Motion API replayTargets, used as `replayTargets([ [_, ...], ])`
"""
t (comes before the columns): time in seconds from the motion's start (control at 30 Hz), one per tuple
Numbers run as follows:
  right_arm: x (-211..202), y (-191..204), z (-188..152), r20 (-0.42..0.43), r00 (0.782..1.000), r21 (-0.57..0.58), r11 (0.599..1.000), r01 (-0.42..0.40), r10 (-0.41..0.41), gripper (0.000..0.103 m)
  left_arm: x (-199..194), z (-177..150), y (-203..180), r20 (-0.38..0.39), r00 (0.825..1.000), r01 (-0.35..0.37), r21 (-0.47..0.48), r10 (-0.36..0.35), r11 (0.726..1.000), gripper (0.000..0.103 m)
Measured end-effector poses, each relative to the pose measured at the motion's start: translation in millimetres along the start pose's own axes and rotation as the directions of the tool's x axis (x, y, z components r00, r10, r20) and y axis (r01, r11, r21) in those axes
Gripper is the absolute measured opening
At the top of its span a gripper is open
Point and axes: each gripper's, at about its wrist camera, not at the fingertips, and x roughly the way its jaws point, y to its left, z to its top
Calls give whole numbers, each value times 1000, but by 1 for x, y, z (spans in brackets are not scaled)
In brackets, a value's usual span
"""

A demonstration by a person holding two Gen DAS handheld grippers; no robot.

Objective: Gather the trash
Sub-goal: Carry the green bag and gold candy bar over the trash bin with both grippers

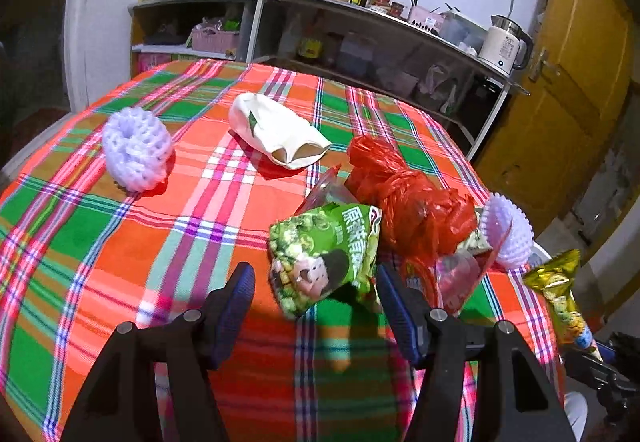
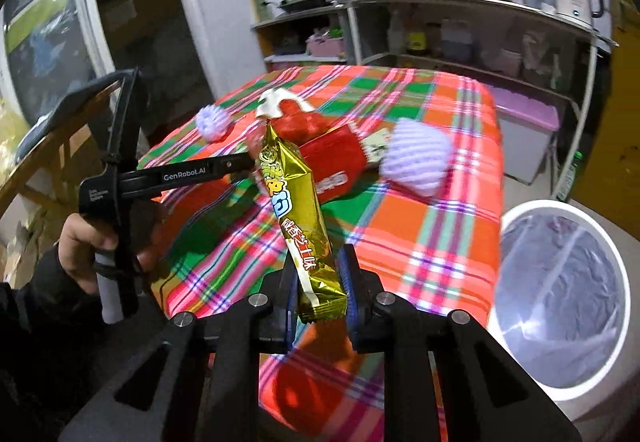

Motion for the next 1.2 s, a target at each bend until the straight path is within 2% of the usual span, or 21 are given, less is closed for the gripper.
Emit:
replayTargets([
  [0.17, -2, -10, 0, 11, 1000, 25, 999, 20, -20, 20, 15, 2, 1, -31, 999, -12, -23, 12, 1000, 62],
  [0.23, -3, -13, -1, 13, 1000, 31, 999, 24, -24, 20, 16, 2, -2, -33, 999, -19, -9, 18, 1000, 51],
  [0.37, -5, -18, -1, 18, 999, 42, 999, 29, -29, 20, 13, -2, -6, -31, 999, -27, 14, 28, 1000, 43],
  [0.47, -7, -21, -1, 27, 999, 52, 998, 33, -34, 20, 6, -6, -8, -22, 999, -27, 20, 28, 999, 40],
  [0.77, -26, -26, -8, 67, 995, 78, 995, 63, -68, 20, -40, -14, -18, 45, 999, -17, 42, 15, 999, 38],
  [0.93, -40, -34, -14, 87, 991, 107, 990, 94, -104, 20, -64, -11, -38, 81, 996, 17, 75, -23, 997, 38],
  [1.1, -53, -51, -19, 94, 985, 154, 979, 132, -148, 20, -74, -10, -74, 80, 992, 87, 143, -99, 986, 38],
  [1.2, -61, -65, -25, 96, 979, 189, 969, 158, -178, 20, -72, -11, -105, 59, 985, 148, 199, -163, 969, 38],
])
